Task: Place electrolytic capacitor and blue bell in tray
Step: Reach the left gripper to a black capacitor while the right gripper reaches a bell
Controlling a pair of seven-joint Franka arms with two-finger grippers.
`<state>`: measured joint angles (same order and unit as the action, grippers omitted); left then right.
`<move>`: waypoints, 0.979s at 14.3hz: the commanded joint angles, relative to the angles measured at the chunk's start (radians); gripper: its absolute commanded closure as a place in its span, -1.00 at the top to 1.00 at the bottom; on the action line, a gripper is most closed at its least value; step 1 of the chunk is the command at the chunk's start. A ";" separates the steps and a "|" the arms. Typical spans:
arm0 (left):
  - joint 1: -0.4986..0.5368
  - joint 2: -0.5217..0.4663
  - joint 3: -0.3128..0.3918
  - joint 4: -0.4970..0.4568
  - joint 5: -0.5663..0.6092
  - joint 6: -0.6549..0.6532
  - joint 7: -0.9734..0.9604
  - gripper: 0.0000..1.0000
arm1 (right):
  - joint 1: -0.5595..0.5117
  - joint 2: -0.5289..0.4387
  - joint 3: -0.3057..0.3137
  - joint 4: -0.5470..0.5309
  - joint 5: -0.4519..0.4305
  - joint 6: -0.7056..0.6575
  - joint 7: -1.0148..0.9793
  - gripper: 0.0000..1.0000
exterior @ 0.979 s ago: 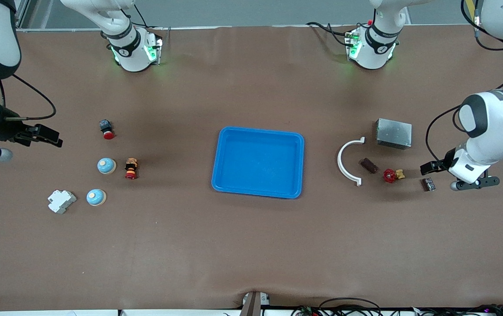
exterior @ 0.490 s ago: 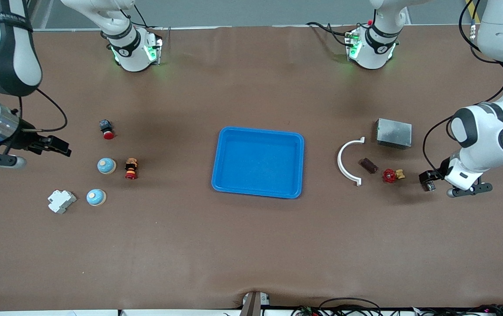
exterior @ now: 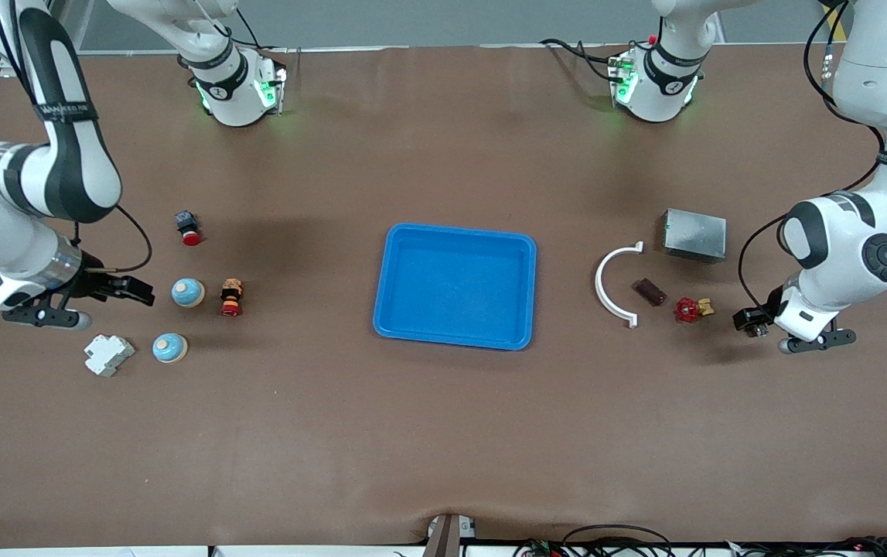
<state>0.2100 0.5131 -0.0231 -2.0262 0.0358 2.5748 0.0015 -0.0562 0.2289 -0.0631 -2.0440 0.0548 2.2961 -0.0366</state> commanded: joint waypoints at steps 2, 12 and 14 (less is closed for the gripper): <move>0.009 0.018 -0.001 0.011 0.015 0.008 0.003 -0.61 | -0.001 0.075 0.008 0.007 0.007 0.103 0.001 1.00; 0.020 -0.180 -0.079 0.012 -0.068 -0.213 -0.113 -1.00 | 0.003 0.251 0.008 0.044 0.005 0.304 0.000 1.00; 0.020 -0.237 -0.151 0.027 -0.073 -0.312 -0.252 -1.00 | 0.003 0.268 0.008 0.053 0.005 0.310 0.000 1.00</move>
<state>0.2237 0.3592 -0.1128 -1.9863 -0.0174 2.3519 -0.1474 -0.0504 0.4718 -0.0575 -2.0224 0.0548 2.6042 -0.0367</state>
